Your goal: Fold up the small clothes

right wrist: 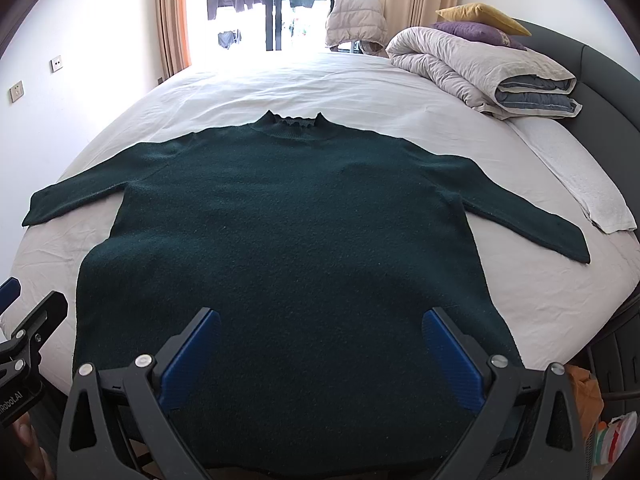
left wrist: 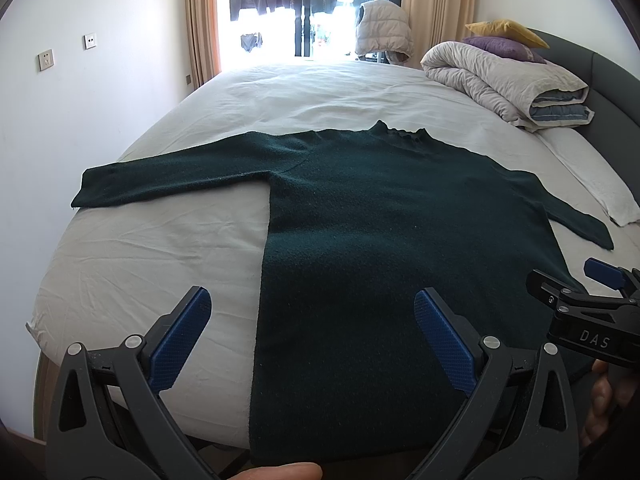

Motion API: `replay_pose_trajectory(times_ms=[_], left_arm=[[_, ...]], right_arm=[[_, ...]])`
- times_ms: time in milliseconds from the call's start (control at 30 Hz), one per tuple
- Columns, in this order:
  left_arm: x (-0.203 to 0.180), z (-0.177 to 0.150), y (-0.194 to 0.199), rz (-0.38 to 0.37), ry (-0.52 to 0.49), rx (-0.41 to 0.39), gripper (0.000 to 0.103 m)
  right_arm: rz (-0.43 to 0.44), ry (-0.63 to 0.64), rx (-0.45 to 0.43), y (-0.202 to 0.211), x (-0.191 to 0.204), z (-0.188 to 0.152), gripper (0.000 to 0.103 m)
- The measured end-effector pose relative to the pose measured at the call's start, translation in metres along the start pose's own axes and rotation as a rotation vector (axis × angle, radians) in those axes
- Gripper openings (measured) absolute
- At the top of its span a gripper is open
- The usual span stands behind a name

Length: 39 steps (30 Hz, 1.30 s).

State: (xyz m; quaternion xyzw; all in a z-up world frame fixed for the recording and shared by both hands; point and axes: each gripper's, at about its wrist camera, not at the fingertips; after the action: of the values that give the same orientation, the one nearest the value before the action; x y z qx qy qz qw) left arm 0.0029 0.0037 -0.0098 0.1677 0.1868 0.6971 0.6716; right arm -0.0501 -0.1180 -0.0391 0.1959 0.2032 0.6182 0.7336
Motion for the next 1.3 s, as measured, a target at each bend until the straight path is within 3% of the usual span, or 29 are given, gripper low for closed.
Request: replay_pose_trajectory(times_ms=[1100, 1300], left_arm=[[-0.004, -0.014, 0.001, -0.006, 0.023, 0.008, 0.103], [0.013, -0.01, -0.004, -0.017, 0.054, 0.0, 0.103]], right_arm=[[0.002, 0.008, 0.01, -0.003, 0.003, -0.006, 0.103], [0.012, 0.003, 0.014, -0.007, 0.005, -0.007, 0.103]])
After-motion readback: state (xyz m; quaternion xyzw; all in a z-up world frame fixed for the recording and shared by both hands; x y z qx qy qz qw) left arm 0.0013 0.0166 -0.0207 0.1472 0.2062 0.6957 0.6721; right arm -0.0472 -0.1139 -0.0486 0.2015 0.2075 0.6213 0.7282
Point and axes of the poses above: each gripper's, at about its wrist camera, not at the fingertips, and y roughly against the way its jaws point, x to its left, z to its top, and after that the axes turned 15 degrees about -x, right-handed
